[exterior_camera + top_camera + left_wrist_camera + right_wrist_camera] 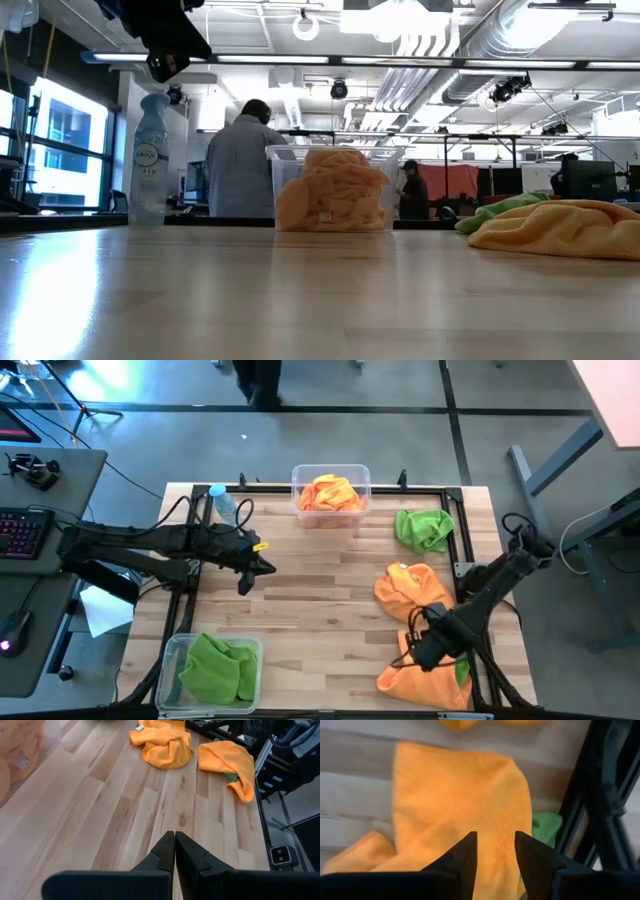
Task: Sort microfiber towel by color & place in baskets
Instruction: Put the orange towel into the top transparent bin
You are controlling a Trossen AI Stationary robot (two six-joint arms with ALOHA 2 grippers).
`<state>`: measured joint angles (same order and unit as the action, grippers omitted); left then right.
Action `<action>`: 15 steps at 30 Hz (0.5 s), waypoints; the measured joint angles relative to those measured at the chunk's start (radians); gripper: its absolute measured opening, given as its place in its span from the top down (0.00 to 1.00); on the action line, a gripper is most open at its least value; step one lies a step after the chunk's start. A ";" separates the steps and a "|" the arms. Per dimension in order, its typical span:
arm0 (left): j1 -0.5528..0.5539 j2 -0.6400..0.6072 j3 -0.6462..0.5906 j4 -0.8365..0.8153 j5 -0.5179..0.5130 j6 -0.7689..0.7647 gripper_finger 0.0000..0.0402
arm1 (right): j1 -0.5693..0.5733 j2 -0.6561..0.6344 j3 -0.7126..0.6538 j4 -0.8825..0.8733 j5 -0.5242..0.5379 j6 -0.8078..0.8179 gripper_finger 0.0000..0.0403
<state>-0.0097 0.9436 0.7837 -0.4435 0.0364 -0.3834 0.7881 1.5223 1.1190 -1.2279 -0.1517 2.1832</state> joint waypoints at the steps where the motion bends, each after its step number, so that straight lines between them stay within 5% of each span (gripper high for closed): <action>1: 0.000 0.000 0.000 0.001 0.000 0.000 1.00 | 0.016 0.000 -0.013 0.022 -0.007 0.024 0.67; 15: 0.000 0.000 0.000 0.001 0.000 -0.007 1.00 | 0.105 0.000 -0.195 0.323 -0.158 0.052 0.67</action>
<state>-0.0093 0.9432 0.7837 -0.4427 0.0368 -0.3908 0.8932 1.5223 0.9245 -0.9045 -0.3100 2.2356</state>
